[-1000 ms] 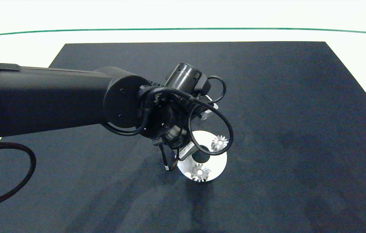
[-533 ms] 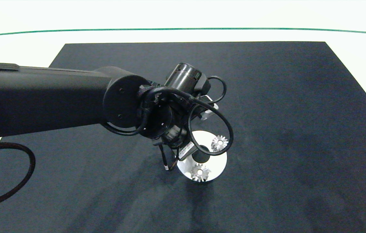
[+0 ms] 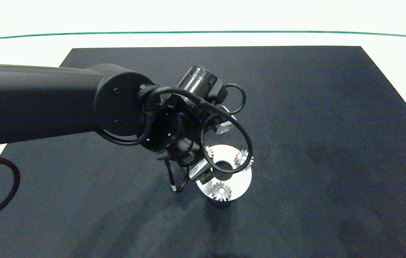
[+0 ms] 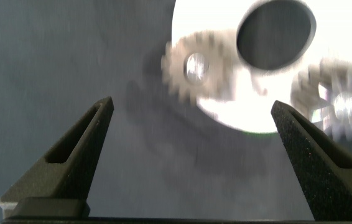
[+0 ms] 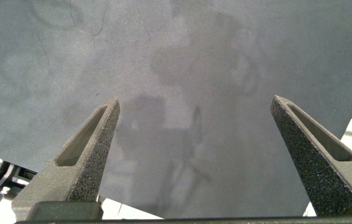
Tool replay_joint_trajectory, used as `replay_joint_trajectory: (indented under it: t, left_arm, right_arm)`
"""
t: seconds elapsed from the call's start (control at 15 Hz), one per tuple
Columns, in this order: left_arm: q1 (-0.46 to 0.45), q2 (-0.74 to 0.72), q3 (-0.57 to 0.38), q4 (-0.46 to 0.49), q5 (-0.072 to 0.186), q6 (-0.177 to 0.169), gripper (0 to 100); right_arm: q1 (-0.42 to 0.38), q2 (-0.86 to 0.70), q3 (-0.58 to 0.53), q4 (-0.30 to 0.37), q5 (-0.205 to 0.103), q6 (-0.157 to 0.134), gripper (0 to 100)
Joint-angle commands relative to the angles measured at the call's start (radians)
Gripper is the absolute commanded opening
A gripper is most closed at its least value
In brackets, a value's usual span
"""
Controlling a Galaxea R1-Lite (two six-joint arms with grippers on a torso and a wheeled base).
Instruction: Install three planetary gears onto the carrier pins
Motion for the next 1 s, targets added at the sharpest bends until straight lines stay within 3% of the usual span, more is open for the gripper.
replay_joint_trajectory:
  t: [0.07, 0.33, 0.47, 0.67, 0.8, 1.0]
  left_arm:
    - [0.061, -0.117, 0.043, 0.072, 0.002, 0.004, 100]
    - [0.271, -0.306, 0.113, 0.084, -0.001, 0.015, 100]
    - [0.337, -0.462, 0.184, 0.084, -0.012, -0.013, 100]
    - [0.407, -0.807, 0.319, 0.076, -0.009, -0.100, 100]
    - [0.449, -1.021, 0.455, 0.072, -0.007, -0.162, 100]
    - [0.499, -1.346, 0.638, 0.041, 0.002, -0.174, 100]
  right_arm:
    - [0.000, 0.000, -0.003, 0.003, -0.001, -0.002, 100]
    - [0.000, 0.006, -0.009, 0.000, -0.001, 0.000, 100]
    - [-0.001, 0.008, -0.009, -0.005, 0.006, 0.001, 100]
    - [-0.007, 0.002, -0.029, -0.003, 0.006, 0.004, 100]
    - [-0.026, -0.014, -0.038, -0.003, -0.014, 0.006, 100]
    - [-0.144, -0.076, -0.034, 0.009, -0.014, 0.021, 100]
